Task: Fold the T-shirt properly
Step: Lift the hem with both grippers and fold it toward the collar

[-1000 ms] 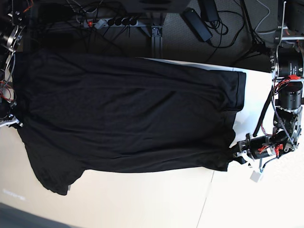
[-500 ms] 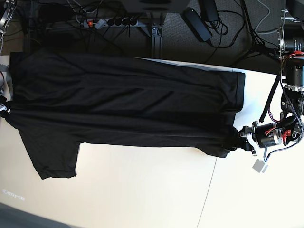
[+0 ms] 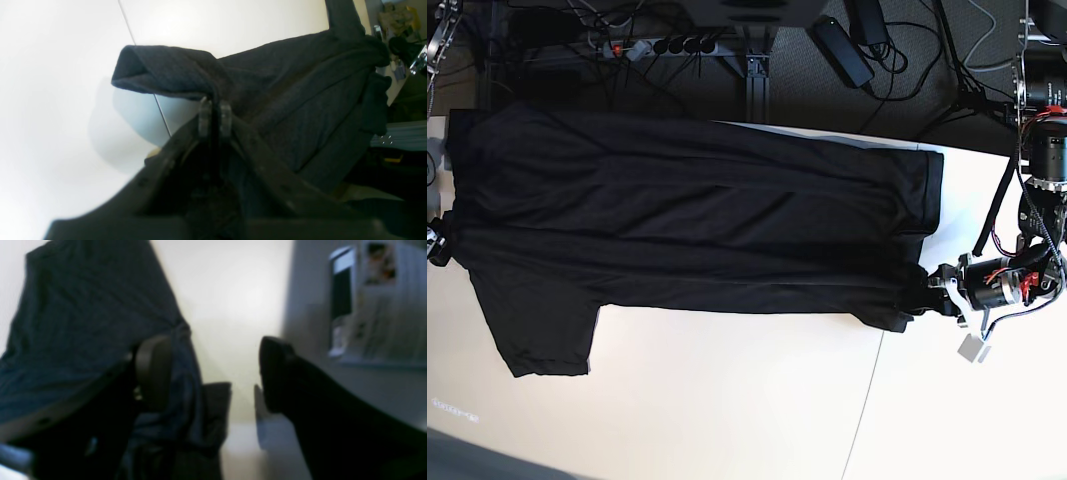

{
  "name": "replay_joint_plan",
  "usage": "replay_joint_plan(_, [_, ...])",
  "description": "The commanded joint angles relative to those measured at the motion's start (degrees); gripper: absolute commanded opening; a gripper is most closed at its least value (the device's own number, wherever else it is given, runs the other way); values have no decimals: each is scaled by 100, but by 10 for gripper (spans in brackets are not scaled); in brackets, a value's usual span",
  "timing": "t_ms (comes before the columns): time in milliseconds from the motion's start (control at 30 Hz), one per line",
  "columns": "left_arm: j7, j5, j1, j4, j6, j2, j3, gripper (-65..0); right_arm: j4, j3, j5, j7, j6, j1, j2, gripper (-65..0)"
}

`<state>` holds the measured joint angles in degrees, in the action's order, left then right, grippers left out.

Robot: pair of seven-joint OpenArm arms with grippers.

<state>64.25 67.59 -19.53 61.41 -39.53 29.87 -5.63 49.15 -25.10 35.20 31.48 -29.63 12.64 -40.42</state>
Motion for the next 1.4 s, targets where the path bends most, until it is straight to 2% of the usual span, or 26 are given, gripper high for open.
replay_joint_plan(0, [-76,122,-136,96,-47,111,33,-650,26,-31,-20,-173,-380,295,-107,-242])
replay_joint_plan(167, [-55,116,-26,192,-47,114,33,-650,-938,-26,-251,-404,-380,1200,116,-242])
replay_joint_plan(400, [-59,105,251,284,-47,166,33,-650,-2693,-26,-1285,-1078,-361,2267,396,-242])
replay_joint_plan(600, [-66,170,313,284,-47,173,33,-650,-2966,-26,-1823,-1093,-365,2304,756,-242])
replay_joint_plan(833, [-83,166,304,284,-47,173,33,-650,-2964,-24,-1851,-1091,-387,2308,1255,-243])
replay_joint_plan(1067, [-103,125,304,282,-47,173,33,-650,-2959,44,-1867,-1062,-422,2304,1399,-246])
replay_joint_plan(1100, [-111,114,304,284,-47,173,33,-650,-2959,103,-1902,-1064,-422,2304,1388,-263])
replay_joint_plan(1133, [-125,116,304,282,-47,173,33,-650,-2955,168,-1971,-1069,-422,2304,1375,-315])
replay_joint_plan(1233, [-146,114,304,282,-47,170,33,-650,-2870,345,-2074,-1073,-420,2304,1364,-599])
replay_joint_plan(1267, [-146,120,304,282,-47,170,33,-650,-2820,385,-2076,-1073,-420,2304,1364,-650])
replay_joint_plan(1367, [-142,127,304,282,-47,173,33,-650,-2568,402,-2149,-1069,-422,2304,1362,-650])
